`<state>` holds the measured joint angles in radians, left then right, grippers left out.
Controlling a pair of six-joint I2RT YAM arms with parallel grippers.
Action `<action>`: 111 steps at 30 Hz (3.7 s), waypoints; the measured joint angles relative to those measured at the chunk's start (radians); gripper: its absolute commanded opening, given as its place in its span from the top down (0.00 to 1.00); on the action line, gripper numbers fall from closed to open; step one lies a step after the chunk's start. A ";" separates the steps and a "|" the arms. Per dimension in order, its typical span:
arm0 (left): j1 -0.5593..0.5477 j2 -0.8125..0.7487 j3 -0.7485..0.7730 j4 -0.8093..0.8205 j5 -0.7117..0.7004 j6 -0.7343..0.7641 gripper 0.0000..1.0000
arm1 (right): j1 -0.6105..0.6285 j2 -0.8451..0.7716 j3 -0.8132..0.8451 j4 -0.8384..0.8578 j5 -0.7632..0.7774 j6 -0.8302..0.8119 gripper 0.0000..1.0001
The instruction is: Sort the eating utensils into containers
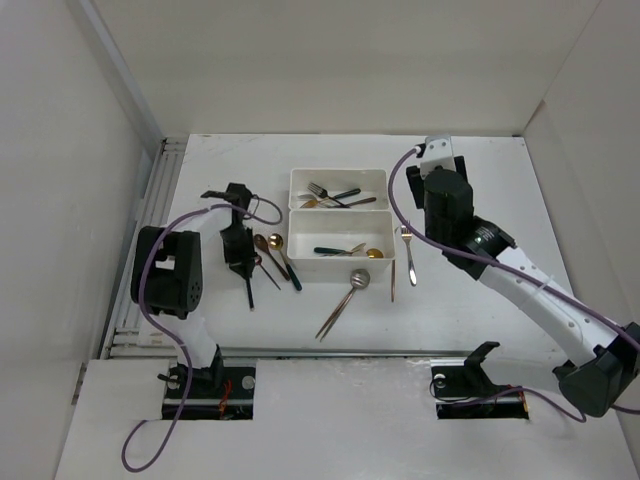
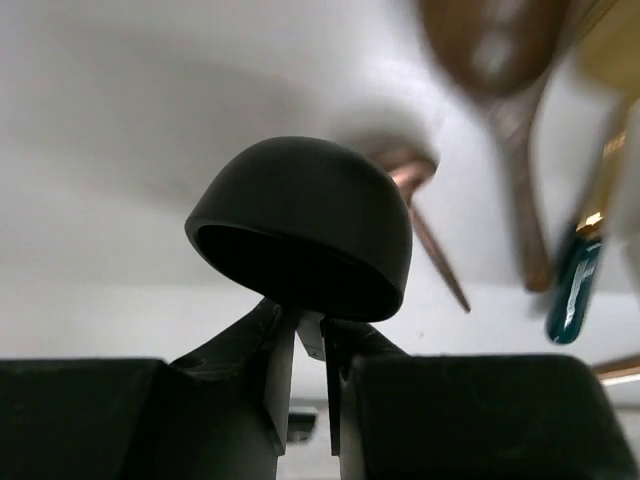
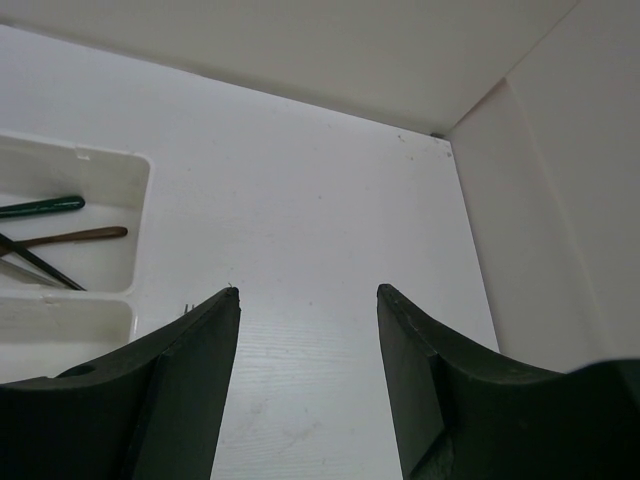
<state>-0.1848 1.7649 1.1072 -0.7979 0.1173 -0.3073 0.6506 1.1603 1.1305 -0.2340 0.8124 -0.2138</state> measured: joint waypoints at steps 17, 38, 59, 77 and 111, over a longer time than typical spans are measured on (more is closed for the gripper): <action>-0.456 -0.061 0.465 0.277 -0.143 0.726 1.00 | 0.000 0.052 0.031 0.116 -0.004 -0.022 0.37; -0.567 0.006 0.430 0.258 -0.062 0.844 0.57 | -0.010 -0.040 -0.036 0.134 -0.012 -0.030 0.36; -0.792 -0.114 0.025 0.290 0.118 0.555 0.91 | 0.045 -0.161 -0.026 -0.080 -0.059 0.346 0.36; -0.832 0.034 0.041 0.429 0.002 0.468 0.85 | 0.045 -0.438 -0.085 -0.188 -0.032 0.330 0.36; -0.903 0.063 0.043 0.441 -0.264 0.595 1.00 | 0.045 -0.460 -0.065 -0.216 0.024 0.270 0.36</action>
<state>-1.0882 1.8278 1.1507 -0.3569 -0.1467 0.2874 0.6952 0.7002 1.0653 -0.4500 0.8360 0.0566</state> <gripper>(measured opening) 0.047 0.636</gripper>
